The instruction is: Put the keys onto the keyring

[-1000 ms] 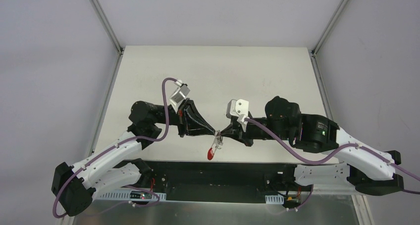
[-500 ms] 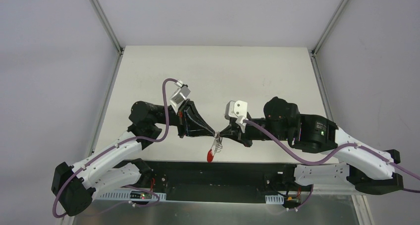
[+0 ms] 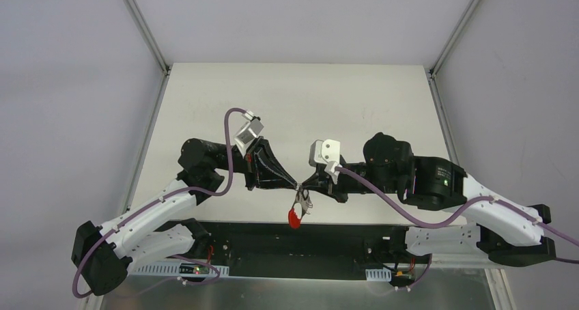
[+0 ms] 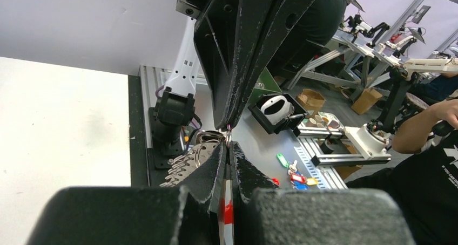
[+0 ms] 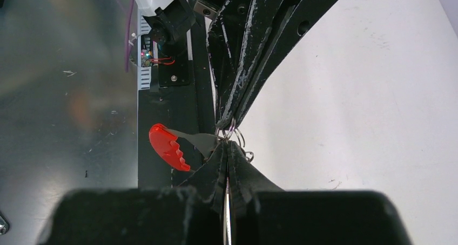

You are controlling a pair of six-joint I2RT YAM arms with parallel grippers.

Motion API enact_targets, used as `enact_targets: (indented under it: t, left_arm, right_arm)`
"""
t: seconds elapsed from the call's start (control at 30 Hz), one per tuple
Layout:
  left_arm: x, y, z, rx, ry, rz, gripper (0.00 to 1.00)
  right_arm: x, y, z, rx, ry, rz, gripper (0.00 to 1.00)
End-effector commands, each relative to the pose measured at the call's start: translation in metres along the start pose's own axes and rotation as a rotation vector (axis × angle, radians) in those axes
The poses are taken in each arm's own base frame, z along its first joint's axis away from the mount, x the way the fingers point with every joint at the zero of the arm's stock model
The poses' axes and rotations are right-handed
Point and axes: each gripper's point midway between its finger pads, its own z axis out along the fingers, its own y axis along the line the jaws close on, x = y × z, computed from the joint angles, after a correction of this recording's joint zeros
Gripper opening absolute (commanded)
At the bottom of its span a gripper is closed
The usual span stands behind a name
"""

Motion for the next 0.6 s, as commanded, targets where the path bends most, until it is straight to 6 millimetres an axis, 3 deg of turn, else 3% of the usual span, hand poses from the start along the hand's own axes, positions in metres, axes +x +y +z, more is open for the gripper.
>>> enact_targets:
  t: [0.0, 0.57]
  left_arm:
    - [-0.0100, -0.0188, 0.0048, 0.071, 0.008, 0.073, 0.00]
    - [-0.0033, -0.0231, 0.0060, 0.097, 0.046, 0.078, 0.00]
  right_arm:
    - [-0.0442, -0.0046, -0.0063, 0.013, -0.133, -0.053, 0.00]
    - [-0.0428, -0.0013, -0.0102, -0.030, -0.032, -0.118, 0.00]
